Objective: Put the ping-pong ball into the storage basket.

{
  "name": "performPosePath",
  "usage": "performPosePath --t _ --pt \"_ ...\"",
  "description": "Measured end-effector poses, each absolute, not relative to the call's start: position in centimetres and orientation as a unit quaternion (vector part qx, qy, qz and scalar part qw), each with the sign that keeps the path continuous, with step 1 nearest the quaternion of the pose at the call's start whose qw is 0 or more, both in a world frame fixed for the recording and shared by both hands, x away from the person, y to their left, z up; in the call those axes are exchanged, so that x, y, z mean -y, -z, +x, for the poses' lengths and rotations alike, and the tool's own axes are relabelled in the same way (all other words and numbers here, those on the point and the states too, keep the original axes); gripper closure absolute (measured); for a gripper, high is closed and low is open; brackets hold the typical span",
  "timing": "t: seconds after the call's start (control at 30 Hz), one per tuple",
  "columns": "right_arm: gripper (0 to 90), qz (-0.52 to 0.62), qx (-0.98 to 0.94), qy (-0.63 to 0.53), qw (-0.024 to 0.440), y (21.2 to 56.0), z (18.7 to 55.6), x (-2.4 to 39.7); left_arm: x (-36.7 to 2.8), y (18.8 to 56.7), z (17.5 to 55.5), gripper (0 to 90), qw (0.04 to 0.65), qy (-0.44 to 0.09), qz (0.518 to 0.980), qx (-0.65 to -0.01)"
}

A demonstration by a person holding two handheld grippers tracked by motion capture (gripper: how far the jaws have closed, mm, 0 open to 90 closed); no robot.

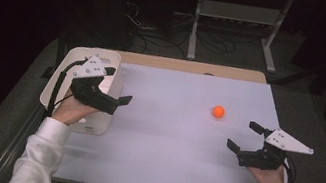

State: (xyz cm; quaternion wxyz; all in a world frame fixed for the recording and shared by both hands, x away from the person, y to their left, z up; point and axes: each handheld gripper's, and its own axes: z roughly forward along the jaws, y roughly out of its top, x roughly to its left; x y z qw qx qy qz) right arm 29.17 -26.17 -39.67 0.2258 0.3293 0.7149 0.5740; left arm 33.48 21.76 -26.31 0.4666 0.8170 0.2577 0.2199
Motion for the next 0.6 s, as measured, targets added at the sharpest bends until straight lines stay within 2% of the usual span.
performPosePath --t 0.6 --pt "0.0 0.33 -0.716 -0.574 0.222 39.7 29.2 26.0 -19.5 25.8 34.7 0.0 0.441 -0.198 0.844 -0.231"
